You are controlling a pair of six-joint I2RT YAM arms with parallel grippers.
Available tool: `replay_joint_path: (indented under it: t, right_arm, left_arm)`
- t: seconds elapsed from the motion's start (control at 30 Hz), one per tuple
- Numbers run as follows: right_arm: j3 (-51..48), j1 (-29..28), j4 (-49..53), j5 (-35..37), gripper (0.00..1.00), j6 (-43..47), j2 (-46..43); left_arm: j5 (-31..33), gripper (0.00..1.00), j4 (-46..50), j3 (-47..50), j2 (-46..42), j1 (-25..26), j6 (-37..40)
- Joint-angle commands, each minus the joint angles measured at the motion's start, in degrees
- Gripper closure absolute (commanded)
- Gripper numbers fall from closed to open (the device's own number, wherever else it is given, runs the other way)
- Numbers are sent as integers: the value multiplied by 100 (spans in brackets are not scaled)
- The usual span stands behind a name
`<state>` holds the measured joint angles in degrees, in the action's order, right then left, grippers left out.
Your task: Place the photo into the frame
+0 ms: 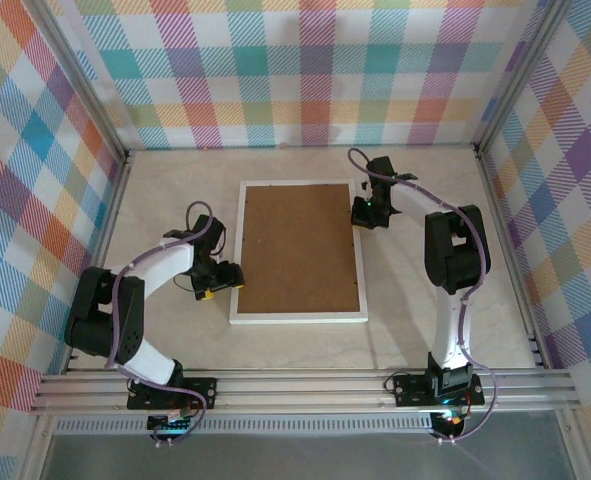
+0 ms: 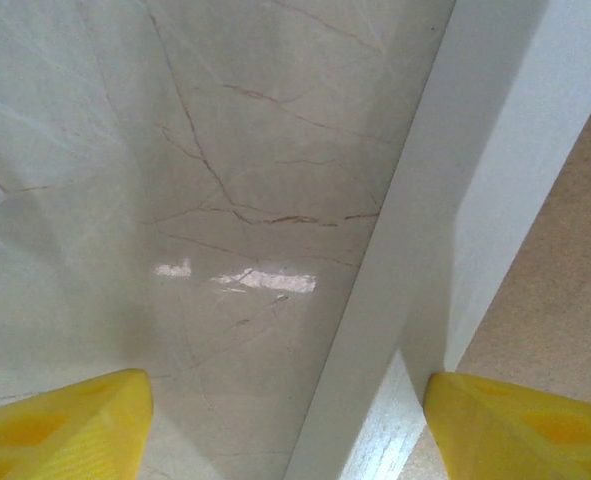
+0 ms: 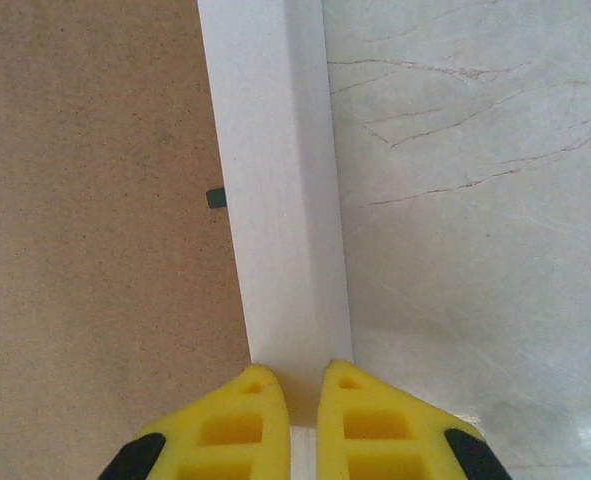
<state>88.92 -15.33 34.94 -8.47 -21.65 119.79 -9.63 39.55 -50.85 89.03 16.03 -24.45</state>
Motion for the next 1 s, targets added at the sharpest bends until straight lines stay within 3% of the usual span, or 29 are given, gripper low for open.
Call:
replay_joint_path:
  t: [0.0,0.57,0.97]
  right_arm:
    - [-233,-110,305,-129,91,-50,189]
    - [-262,-119,214,-265,91,-130,216]
    - [-271,-162,242,-244,91,-154,199]
  left_arm:
    - [-103,26,-200,13,314,187,-88]
    - [-161,27,-805,300,1282,827,-328]
    - [392,27,-195,-418,1850,1244,-122]
